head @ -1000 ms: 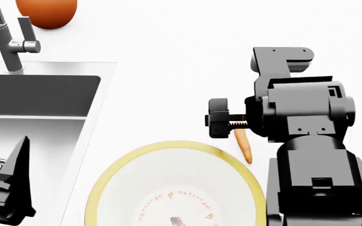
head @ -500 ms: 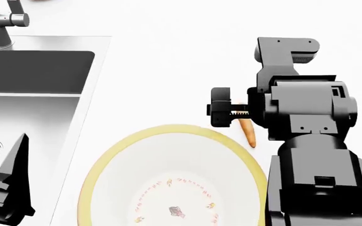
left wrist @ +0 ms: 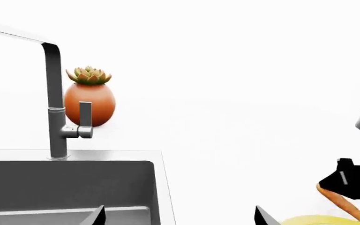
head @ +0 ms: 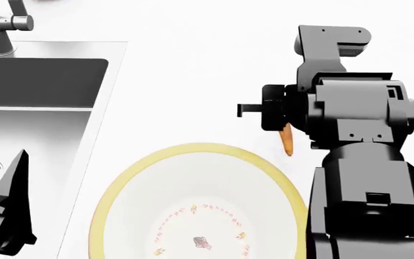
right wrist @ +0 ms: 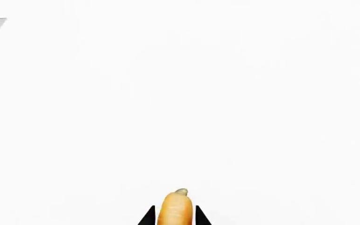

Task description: There is a mixed pile of frozen fruits and vegetables on the counter. Locate all the frozen vegetables and place the items in a bowl on the counter. Take all the frozen fruits and defrost them in a running sink.

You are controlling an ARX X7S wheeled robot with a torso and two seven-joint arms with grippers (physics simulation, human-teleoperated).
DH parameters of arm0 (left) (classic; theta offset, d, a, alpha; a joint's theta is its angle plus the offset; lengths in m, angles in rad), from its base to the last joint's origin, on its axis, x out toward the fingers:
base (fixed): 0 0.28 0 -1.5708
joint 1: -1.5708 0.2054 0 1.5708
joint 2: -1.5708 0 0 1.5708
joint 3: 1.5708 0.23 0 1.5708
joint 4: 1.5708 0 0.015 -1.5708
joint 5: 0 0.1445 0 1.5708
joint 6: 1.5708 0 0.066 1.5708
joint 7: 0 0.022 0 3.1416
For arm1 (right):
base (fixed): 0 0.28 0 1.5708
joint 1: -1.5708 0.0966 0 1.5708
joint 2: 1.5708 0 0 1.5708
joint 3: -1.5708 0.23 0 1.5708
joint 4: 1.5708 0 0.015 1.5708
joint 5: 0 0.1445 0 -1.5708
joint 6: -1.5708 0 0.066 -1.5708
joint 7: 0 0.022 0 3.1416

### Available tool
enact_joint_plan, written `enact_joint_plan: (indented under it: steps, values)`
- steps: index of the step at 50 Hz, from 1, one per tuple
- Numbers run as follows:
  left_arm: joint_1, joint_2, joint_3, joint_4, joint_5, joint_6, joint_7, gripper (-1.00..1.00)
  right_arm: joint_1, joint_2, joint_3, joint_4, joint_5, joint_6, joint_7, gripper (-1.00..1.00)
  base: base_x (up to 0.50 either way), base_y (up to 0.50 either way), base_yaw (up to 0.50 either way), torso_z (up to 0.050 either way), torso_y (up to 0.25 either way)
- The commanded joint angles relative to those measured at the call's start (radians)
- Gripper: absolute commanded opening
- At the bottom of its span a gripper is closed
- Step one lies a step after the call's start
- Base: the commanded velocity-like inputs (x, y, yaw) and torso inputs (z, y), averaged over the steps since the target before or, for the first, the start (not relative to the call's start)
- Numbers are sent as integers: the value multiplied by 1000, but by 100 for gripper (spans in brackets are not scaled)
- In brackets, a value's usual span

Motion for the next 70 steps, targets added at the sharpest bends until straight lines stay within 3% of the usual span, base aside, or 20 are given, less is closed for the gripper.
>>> enact_joint_plan:
  steps: [1, 7, 10, 14, 17, 18, 20, 24, 25, 28, 33, 46, 70]
  values:
    - [-13, -4, -2, 5, -20, -15, -19, 100, 79, 3, -30, 0, -11, -41, -57, -100, 0, 0, 0, 0, 0]
    - [-10, -8, -1, 4, -20, -12, -21, 100, 128, -3, -96, -24, -43, -80, -135, -100, 0, 0, 0, 0, 0]
    - [-9, -7, 6, 1, -18, -11, -23, 100, -84, 35, -102, -474, -22, 356, -199, -100, 0, 0, 0, 0, 0]
    - [-9, -10, 0, 2, -24, -11, -26, 100, -160, 58, -121, -1074, 11, 605, -255, -100, 0, 0, 0, 0, 0]
    - [-13, -13, -3, 2, -30, -16, -31, 100, -207, 73, -126, -1273, 40, 720, -269, -100, 0, 0, 0, 0, 0]
    - [-13, -13, -2, 3, -30, -15, -32, 100, -216, 83, -120, -1292, 95, 720, -232, -100, 0, 0, 0, 0, 0]
    - [-12, -12, 0, 3, -31, -16, -34, 100, -224, 217, -117, -1346, 395, 720, 68, -100, 0, 0, 0, 0, 0]
    - [-9, -16, 0, 8, -36, -17, -36, 100, -219, 304, -104, -1377, 995, 718, 668, -100, 0, 0, 0, 0, 0]
    - [-9, -16, 3, 8, -34, -16, -37, 100, -221, 313, -112, -1387, 1145, 715, 753, -100, 0, 0, 0, 0, 0]
    - [-10, -15, 10, 7, -32, -15, -39, 100, -262, 334, -139, -1428, 1577, 708, 903, -100, 0, 0, 0, 0, 0]
    - [-6, -19, 13, 7, -29, -11, -39, 100, -317, 333, -171, -1471, 1726, 675, 1009, -100, 0, 0, 0, 0, 0]
    - [-10, -30, -9, 7, -54, -14, -49, 100, -394, 330, -240, -1494, 1742, 640, 1017, -100, 0, 0, 0, 0, 0]
    - [-15, -36, -26, 1, -85, -9, -68, 100, -504, 331, -407, -1461, 1385, 536, 700, -100, 0, 0, 0, 0, 0]
